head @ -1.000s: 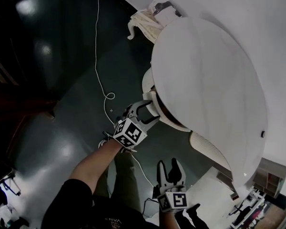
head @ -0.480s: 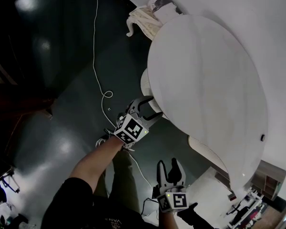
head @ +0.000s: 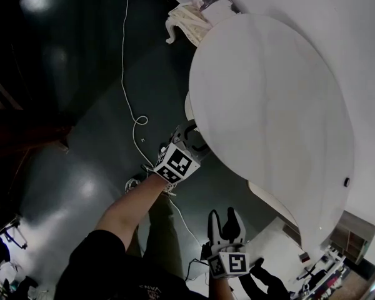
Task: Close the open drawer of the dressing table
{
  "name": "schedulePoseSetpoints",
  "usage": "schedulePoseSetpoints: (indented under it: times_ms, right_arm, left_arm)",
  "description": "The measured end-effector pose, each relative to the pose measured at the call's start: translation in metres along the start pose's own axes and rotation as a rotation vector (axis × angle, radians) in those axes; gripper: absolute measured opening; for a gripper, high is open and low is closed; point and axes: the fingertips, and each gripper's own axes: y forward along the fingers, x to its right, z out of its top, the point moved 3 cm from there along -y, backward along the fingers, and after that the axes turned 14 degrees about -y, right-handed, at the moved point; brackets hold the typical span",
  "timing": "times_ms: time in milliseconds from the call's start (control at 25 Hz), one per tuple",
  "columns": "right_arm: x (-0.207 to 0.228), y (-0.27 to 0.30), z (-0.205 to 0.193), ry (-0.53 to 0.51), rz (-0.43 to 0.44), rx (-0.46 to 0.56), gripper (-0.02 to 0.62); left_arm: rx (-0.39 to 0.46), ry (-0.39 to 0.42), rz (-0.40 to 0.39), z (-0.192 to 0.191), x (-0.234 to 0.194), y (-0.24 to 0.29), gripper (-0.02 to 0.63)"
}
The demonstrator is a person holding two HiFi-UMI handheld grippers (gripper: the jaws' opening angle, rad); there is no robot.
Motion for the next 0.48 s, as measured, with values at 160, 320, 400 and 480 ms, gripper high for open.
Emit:
schedulePoseSetpoints:
  times_ms: [160,320,400,480]
  right_arm:
    - [0.004,0.002,-0.003,0.005,0.007,-0.004,0.221]
    - [0.004,0.002,-0.003,0.007,0.015,0.000,0.221]
    - [0.006,0.002,-0.004,0.009,0.013,0.000,0.221]
    - [0.011,0.002,-0.006,0.008,0.008,-0.002,0.221]
  left_arm:
    - [0.020,-0.011,0.001,0.002,-0.002,0.005,0.273]
    - [0.044,-0.026,0.005,0.011,-0.004,0.011,0.273]
    - [0.048,-0.034,0.005,0.012,-0.005,0.015,0.273]
    - [0.052,-0.040,0.005,0.013,-0.006,0.018,0.273]
